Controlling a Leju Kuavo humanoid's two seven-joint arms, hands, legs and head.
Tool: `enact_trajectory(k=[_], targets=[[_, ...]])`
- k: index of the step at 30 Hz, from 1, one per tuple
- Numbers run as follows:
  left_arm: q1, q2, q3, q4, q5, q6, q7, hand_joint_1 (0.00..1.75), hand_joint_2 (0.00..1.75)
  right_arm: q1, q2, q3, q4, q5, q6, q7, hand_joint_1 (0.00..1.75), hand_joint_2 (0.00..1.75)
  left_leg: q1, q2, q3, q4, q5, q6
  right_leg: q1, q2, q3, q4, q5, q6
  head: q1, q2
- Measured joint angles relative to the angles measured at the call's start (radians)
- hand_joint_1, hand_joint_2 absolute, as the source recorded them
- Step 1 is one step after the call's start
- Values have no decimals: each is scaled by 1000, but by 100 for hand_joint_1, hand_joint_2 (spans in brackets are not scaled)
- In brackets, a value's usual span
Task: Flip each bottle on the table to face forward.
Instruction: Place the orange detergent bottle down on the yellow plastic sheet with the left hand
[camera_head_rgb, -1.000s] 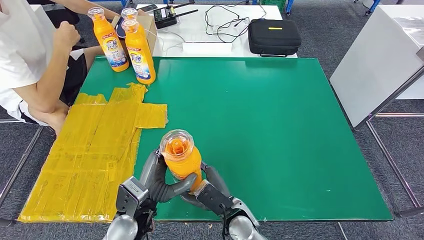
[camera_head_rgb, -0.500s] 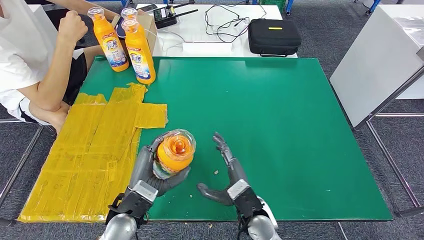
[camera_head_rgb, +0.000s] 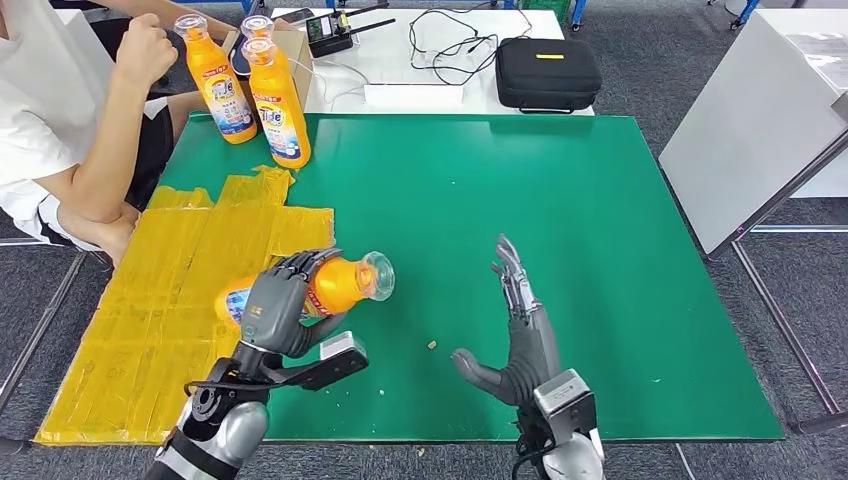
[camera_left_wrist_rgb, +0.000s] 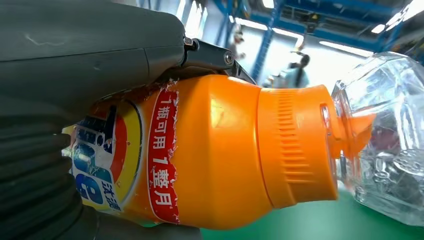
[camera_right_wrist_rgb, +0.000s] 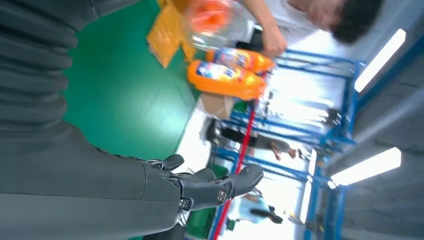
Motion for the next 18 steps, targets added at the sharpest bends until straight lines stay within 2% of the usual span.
enact_trajectory(k=[4, 7, 13, 18], targets=[[-51, 19, 0, 109, -269, 31, 136, 175, 175, 12, 0, -23, -53, -16, -2, -14, 0, 175, 0, 1, 0, 0, 0, 0, 0, 0, 0, 0, 0, 0, 0, 0], [-108, 42, -9, 216, -401, 59, 201, 175, 175, 14, -4, -34, -87, -22, -7, -21, 0, 175, 0, 1, 0, 0, 1, 0, 0, 0, 0, 0, 0, 0, 0, 0], [-240, 60, -81, 500, -426, 113, 258, 175, 175, -12, -12, -37, -117, -34, -15, -32, 0, 175, 0, 1, 0, 0, 1, 0, 0, 0, 0, 1, 0, 0, 0, 0], [-303, 60, -136, 678, -425, 133, 262, 175, 175, -28, -19, -32, -117, -38, -23, -29, 0, 175, 0, 1, 0, 0, 1, 0, 0, 0, 1, 1, 0, 0, 0, 0]])
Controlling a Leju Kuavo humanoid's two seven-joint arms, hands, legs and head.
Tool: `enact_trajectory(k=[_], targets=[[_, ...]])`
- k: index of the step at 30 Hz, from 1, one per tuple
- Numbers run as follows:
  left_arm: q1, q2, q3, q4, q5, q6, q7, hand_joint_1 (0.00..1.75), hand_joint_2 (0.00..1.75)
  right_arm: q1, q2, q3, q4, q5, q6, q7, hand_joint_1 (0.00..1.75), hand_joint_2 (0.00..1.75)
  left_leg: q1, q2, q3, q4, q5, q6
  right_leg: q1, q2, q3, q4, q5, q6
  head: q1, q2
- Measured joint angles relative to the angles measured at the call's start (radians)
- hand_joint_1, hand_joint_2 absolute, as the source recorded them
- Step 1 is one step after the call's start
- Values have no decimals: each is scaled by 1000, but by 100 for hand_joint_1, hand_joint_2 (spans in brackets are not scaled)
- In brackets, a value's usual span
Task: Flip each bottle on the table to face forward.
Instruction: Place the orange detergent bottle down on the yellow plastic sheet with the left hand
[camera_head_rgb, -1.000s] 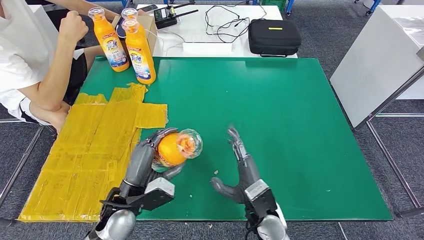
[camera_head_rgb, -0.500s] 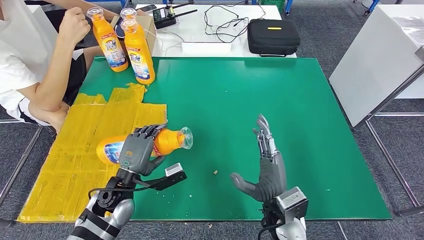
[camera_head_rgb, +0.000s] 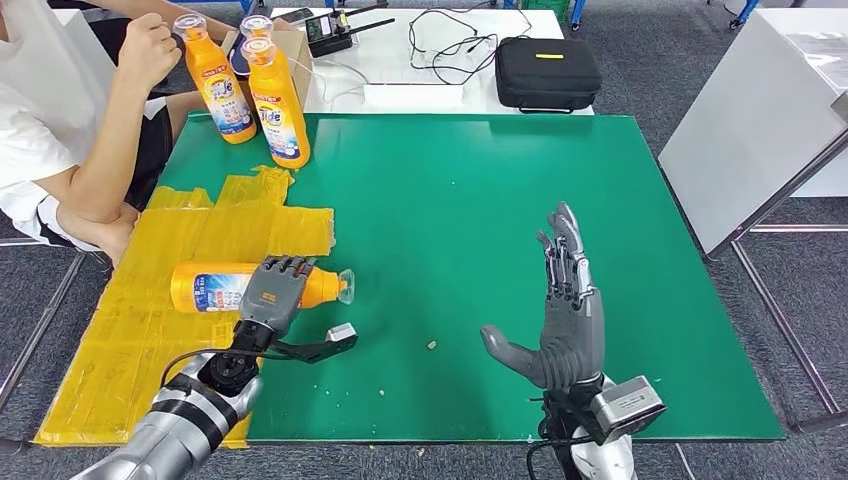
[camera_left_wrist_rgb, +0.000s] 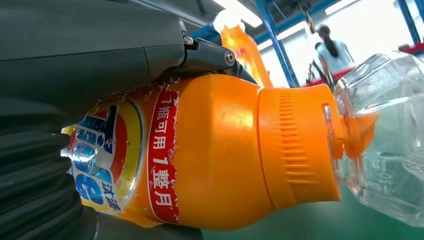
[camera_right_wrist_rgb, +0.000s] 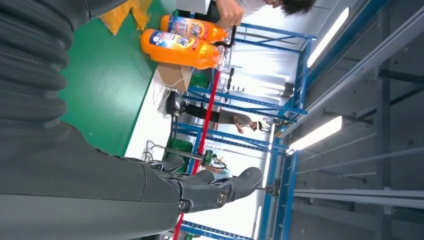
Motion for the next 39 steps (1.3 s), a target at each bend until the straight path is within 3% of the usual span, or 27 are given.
enact_trajectory(k=[6, 12, 16, 17, 26, 31, 36, 39], targets=[[-49, -1, -7, 145, 69, 12, -100, 175, 175, -18, -10, 17, 10, 4, -9, 3, 0, 175, 0, -2, 1, 0, 0, 0, 0, 0, 2, 0, 0, 0, 0, 0], [-80, -8, 1, 216, 90, 5, -117, 175, 175, -25, -16, 29, 23, 10, -17, 5, 0, 175, 0, -3, 6, -1, 0, -1, 0, 0, 7, 0, -1, 0, 0, 0], [-89, -12, 3, 235, 89, 2, -121, 7, 175, -26, -19, 33, 27, 10, -18, 5, 0, 175, 0, -3, 7, -1, 1, -2, 0, 0, 8, 0, 0, -1, 0, 0], [-90, -13, 5, 238, 88, 0, -124, 0, 175, -26, -20, 33, 28, 12, -19, 5, 0, 175, 0, -3, 8, -1, 1, -2, 0, 0, 8, 0, 0, -1, 0, 0], [-70, -22, 49, 232, 83, 62, -110, 0, 175, -27, -26, 33, 34, 69, -44, 18, 0, 175, 0, -2, 10, -1, 1, -2, 0, 0, 10, 0, 0, -1, 0, 0], [-15, -36, 104, 160, 45, 135, -82, 0, 175, -19, -30, 33, 35, 115, -70, 23, 0, 175, 0, -2, 8, 0, 1, -2, 0, 0, 8, 0, 0, -1, 0, 0], [32, -42, 145, 91, 28, 151, -80, 0, 175, -8, -31, 33, 35, 125, -80, 23, 0, 175, 0, -3, 5, 0, 1, -2, 0, 0, 5, 0, 0, -1, 0, 0], [53, -44, 160, 58, 59, 156, -117, 0, 175, -5, -32, 33, 35, 129, -85, 23, 0, 175, 0, -3, 5, 0, 1, -2, 0, 0, 5, 0, 0, -1, 0, 0]])
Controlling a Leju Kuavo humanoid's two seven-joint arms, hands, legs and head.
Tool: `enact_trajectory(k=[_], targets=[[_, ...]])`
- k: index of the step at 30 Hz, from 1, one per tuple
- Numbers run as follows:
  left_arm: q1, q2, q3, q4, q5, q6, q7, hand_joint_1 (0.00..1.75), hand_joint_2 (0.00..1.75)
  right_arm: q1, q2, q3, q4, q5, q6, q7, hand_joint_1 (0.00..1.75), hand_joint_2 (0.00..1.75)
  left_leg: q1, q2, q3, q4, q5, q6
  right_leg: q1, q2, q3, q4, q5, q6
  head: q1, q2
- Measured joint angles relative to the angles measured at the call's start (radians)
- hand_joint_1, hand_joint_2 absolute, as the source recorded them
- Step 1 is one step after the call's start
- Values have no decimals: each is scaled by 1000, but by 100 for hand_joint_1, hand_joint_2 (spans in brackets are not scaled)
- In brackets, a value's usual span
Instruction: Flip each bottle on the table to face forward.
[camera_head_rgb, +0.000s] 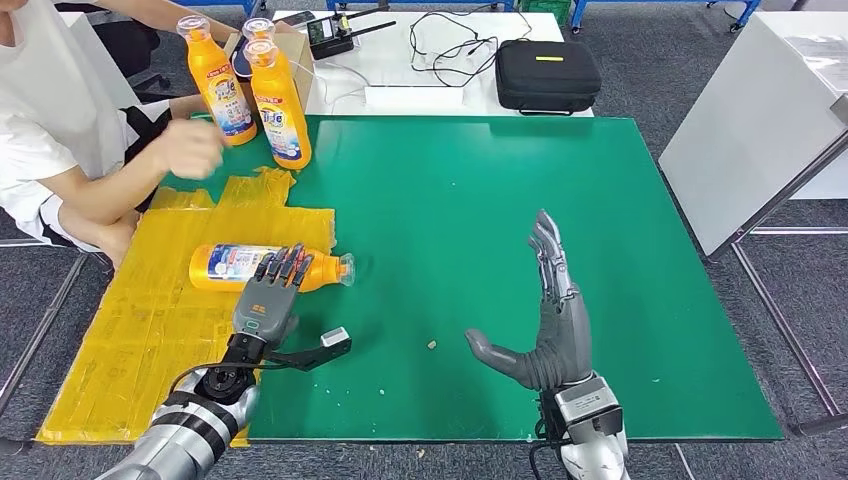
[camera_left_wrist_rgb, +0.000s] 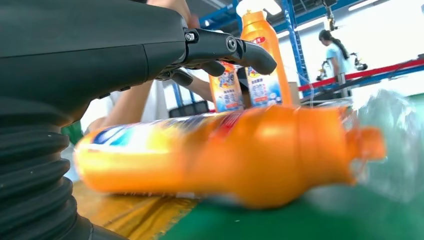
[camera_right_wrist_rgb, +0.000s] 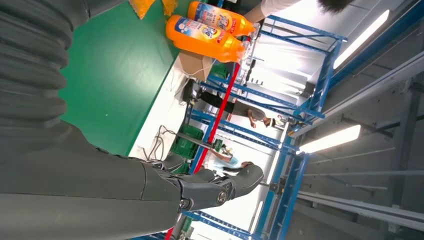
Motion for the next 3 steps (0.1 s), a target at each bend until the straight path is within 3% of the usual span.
enact_trajectory(k=[3], targets=[[41, -5, 22, -77, 101, 7, -108, 0, 175, 6, -1, 0, 0, 16, -18, 2, 0, 175, 0, 0, 0, 0, 0, 0, 0, 0, -1, 0, 0, 0, 0, 0]])
